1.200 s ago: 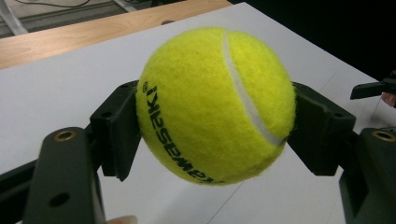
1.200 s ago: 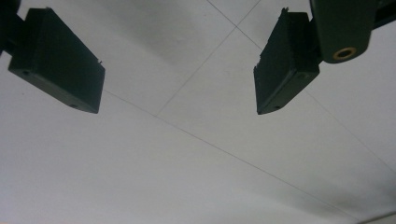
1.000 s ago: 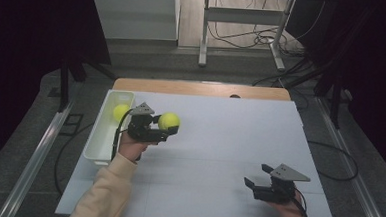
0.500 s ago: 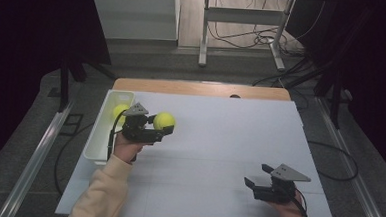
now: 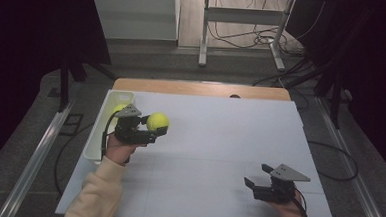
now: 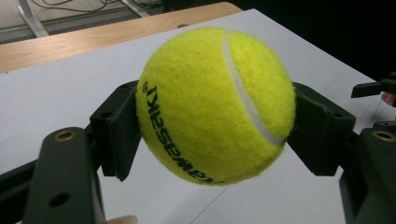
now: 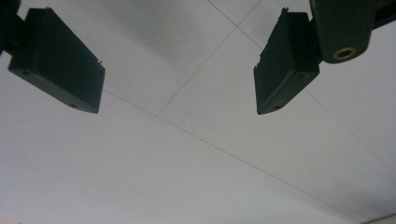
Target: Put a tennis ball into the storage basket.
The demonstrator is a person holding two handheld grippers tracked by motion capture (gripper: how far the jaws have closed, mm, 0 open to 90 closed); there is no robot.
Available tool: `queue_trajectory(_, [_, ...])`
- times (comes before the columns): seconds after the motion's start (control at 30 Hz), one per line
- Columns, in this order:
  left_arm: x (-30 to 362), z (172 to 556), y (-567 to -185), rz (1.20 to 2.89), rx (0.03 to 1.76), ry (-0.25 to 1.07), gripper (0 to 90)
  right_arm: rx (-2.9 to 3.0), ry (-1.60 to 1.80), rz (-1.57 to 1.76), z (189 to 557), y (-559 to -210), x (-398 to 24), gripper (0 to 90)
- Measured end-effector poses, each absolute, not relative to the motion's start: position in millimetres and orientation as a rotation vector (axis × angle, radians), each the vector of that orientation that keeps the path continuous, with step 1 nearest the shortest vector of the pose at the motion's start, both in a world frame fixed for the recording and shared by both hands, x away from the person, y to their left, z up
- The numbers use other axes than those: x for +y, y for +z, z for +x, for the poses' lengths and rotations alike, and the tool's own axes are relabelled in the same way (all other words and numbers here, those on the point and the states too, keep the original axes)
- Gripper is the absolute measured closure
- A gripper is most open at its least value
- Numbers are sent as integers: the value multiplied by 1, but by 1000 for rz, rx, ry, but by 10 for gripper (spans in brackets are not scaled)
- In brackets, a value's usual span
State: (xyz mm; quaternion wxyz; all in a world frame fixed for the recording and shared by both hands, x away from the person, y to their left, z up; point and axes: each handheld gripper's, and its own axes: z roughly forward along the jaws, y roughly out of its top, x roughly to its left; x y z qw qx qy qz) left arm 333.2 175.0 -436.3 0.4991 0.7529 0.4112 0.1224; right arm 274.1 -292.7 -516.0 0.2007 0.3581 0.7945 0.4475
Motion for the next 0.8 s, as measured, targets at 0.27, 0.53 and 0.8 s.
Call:
queue_trajectory(0.27, [180, 331, -434, 1812, 1001, 302, 267, 2221, 1250, 999, 274, -516, -293, 171])
queue_trajectory(0.53, [188, 328, -432, 1799, 1014, 311, 267, 2221, 1245, 999, 274, -516, -292, 171])
queue_trajectory(0.8, [197, 326, -431, 1785, 1039, 328, 267, 2223, 1248, 998, 274, -516, -292, 171])
